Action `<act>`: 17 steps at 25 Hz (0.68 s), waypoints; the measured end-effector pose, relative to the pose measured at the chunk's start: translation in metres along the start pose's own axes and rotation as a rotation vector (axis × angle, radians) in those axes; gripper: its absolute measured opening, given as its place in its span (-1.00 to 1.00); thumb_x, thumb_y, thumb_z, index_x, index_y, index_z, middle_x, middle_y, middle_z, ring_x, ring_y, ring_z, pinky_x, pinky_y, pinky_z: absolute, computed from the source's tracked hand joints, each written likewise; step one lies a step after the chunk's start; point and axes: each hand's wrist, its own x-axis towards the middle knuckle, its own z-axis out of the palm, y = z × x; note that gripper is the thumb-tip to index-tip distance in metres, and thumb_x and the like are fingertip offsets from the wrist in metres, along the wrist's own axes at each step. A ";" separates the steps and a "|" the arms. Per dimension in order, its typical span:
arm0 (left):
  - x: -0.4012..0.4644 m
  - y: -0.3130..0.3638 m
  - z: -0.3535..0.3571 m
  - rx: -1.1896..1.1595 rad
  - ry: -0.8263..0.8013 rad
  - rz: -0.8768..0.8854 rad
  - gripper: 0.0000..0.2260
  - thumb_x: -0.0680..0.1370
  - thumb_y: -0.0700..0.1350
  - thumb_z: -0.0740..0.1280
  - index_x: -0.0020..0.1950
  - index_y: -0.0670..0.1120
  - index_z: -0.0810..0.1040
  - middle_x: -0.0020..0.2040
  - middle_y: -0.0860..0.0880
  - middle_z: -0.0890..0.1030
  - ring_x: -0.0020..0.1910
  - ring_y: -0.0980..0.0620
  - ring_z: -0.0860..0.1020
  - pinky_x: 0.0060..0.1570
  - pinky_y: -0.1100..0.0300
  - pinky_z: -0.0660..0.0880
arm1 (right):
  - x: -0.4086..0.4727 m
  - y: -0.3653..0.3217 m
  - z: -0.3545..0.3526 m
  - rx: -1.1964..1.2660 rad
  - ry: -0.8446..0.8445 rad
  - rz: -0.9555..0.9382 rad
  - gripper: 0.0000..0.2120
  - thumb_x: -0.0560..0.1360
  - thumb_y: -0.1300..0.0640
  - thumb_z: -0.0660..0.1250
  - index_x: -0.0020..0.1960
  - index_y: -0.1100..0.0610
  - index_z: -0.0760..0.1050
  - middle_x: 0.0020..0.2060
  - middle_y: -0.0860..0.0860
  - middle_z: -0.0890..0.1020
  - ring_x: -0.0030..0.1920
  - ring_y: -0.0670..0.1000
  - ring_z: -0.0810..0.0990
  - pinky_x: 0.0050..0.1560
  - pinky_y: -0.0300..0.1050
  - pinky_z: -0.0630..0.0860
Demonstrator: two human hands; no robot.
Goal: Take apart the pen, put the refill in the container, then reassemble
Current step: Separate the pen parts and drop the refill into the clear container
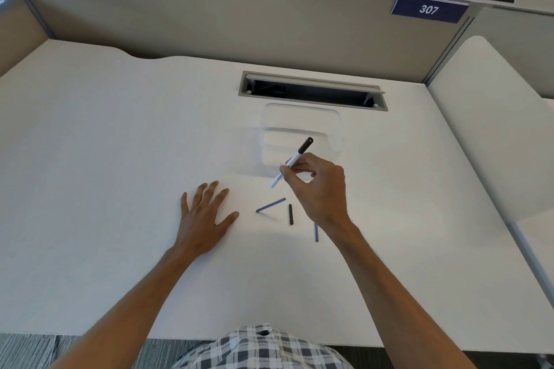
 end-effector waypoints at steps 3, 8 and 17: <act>0.002 0.004 -0.004 -0.007 0.031 0.017 -0.33 0.49 0.33 -0.04 0.43 -0.03 0.41 0.52 -0.07 0.32 0.54 -0.07 0.17 0.49 -0.23 -0.05 | -0.001 -0.004 -0.005 0.054 0.016 -0.012 -0.93 0.48 0.05 0.45 -0.12 0.05 0.63 -0.22 -0.18 0.73 -0.11 -0.25 0.69 -0.18 -0.38 0.40; 0.002 0.018 -0.016 -0.078 0.112 0.063 -0.44 0.52 0.26 0.06 0.32 -0.05 0.50 0.41 -0.08 0.46 0.43 -0.11 0.36 0.44 -0.16 0.19 | -0.006 -0.001 -0.004 0.104 -0.019 0.024 -0.90 0.49 0.03 0.45 -0.09 0.06 0.65 -0.23 -0.13 0.73 -0.16 -0.19 0.67 -0.23 -0.43 0.40; -0.001 0.067 -0.053 -0.107 0.500 0.361 -0.66 0.59 -0.05 0.32 0.34 -0.10 0.51 0.36 -0.12 0.50 0.32 -0.09 0.46 0.21 0.11 0.41 | -0.025 0.014 0.010 -0.056 -0.243 0.072 -0.83 0.52 -0.07 0.38 -0.02 -0.01 0.66 -0.25 -0.15 0.63 -0.30 -0.11 0.59 -0.18 -0.07 0.58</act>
